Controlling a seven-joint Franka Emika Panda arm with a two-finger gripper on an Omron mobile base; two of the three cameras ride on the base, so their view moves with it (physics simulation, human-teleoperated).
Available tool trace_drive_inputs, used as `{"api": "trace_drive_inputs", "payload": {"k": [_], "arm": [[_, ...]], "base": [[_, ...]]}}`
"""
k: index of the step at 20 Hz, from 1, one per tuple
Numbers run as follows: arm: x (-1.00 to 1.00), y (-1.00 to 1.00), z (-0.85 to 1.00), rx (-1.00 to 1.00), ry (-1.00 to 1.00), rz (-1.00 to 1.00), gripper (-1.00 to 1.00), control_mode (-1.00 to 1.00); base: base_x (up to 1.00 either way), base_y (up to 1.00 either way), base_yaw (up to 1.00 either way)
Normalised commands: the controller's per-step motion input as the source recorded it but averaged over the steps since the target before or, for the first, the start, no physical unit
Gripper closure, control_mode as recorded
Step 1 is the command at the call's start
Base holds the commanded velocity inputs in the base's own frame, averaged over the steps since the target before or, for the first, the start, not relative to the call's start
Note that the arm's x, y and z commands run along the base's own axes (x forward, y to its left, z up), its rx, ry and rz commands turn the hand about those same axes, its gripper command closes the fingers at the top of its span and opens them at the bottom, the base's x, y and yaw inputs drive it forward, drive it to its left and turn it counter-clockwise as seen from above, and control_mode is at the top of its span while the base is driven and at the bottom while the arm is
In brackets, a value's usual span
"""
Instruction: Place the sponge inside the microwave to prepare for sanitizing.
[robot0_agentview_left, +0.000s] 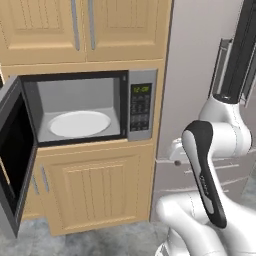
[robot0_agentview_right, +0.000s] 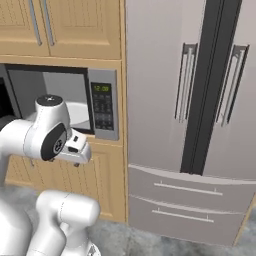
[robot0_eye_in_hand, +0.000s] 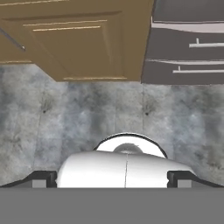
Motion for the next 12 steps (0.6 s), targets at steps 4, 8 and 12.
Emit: {"api": "trace_drive_inputs", "payload": {"k": [4,8,12], "arm": [[0.00,0.00,0.00,0.00,0.00,0.00,-1.00,1.00],[0.00,0.00,0.00,0.00,0.00,0.00,-1.00,1.00],[0.00,0.00,0.00,0.00,0.00,0.00,-1.00,1.00]], "base": [[-0.03,-0.12,0.44],[0.00,-0.01,0.57],[0.00,-0.13,0.63]]}}
